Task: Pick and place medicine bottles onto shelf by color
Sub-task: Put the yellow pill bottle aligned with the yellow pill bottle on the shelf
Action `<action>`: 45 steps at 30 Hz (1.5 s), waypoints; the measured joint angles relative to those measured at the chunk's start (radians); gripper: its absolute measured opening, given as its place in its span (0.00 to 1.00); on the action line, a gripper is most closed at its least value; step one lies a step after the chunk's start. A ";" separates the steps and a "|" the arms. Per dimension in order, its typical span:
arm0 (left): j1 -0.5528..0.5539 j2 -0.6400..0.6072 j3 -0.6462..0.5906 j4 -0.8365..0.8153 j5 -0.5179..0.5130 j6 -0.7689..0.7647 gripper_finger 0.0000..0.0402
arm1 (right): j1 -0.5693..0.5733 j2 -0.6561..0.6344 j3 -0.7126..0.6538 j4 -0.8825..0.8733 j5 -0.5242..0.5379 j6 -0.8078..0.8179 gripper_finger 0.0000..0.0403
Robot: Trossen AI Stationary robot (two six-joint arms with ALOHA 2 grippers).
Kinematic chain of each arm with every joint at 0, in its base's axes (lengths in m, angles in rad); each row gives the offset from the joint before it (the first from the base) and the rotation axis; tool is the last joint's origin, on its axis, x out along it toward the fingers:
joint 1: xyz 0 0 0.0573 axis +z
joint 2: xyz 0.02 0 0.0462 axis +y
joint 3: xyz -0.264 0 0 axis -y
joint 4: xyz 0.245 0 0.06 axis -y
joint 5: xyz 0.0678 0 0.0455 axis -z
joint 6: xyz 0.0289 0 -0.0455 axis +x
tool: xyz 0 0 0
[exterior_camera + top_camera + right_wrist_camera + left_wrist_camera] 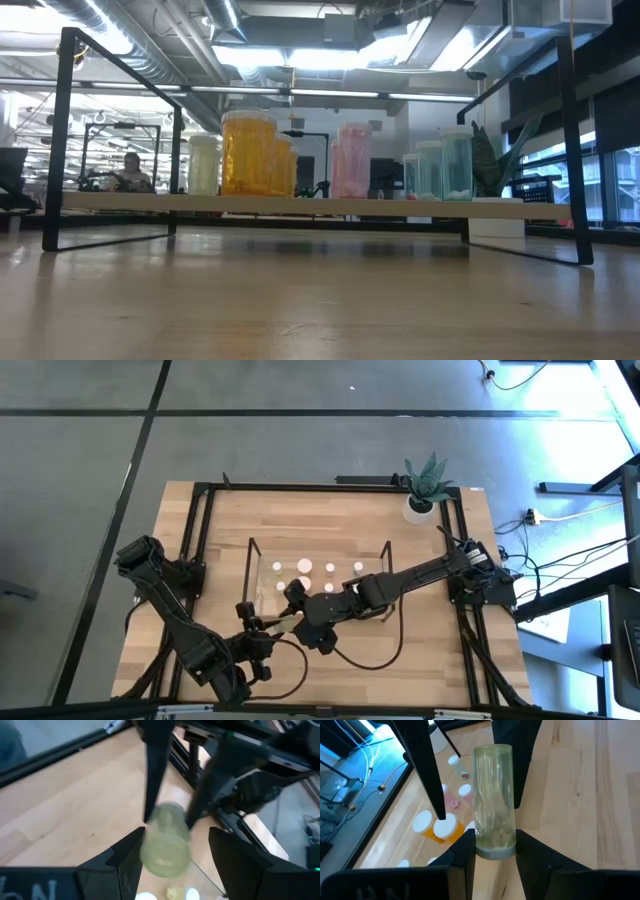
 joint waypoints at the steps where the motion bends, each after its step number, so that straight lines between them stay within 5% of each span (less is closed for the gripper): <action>1: 0.000 0.000 0.000 -0.001 0.006 -0.004 0.25 | 0.000 0.000 0.000 0.000 0.003 0.000 0.55; 19: 0.027 0.000 0.000 -0.001 0.026 -0.022 0.25 | 0.002 0.000 0.000 -0.012 -0.057 -0.001 0.42; 45: 0.030 0.000 0.000 -0.002 0.042 -0.019 0.25 | 0.002 -0.002 0.000 -0.018 -0.044 -0.004 0.41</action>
